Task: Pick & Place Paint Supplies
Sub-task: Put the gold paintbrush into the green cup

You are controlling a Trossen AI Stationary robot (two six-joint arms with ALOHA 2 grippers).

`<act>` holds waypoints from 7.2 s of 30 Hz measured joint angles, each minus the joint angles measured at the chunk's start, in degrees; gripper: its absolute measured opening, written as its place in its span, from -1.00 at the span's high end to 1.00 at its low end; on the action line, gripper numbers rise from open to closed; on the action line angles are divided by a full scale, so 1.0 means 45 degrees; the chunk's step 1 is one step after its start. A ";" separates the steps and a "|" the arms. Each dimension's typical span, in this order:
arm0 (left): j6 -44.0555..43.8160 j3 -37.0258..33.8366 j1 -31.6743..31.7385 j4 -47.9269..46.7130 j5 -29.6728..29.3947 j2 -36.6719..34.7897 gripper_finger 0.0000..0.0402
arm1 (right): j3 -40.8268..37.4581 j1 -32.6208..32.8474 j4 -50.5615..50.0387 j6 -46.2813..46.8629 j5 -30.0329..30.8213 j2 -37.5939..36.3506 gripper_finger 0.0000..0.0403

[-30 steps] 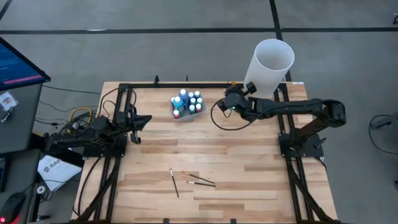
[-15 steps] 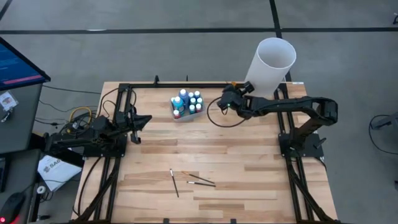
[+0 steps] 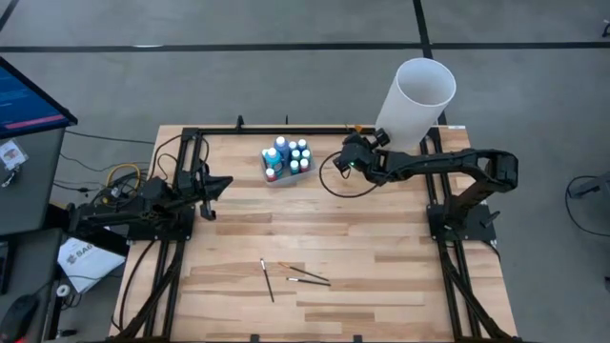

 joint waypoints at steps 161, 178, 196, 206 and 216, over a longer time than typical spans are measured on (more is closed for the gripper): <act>0.0002 0.0000 0.0004 0.0767 0.0000 0.0000 0.99 | 0.8882 0.3994 -1.8046 1.2554 0.8198 0.4163 1.00; 0.0004 0.0000 0.0004 0.0772 0.0000 0.0000 0.99 | 0.8750 0.3407 -0.2545 -0.5912 -0.0878 0.4163 1.00; 0.0001 0.0000 0.0004 0.0816 -0.0003 0.0000 0.99 | -0.1358 0.2886 1.6012 -1.2530 0.1053 0.0092 1.00; 0.0000 0.0000 0.0004 0.0853 -0.0001 0.0000 0.99 | -0.2157 0.2073 1.8006 -1.3324 0.1445 0.0883 1.00; -0.0001 0.0003 0.0004 0.0855 0.0000 0.0000 0.99 | -0.2493 0.1219 1.9444 -1.2687 0.1453 0.2383 1.00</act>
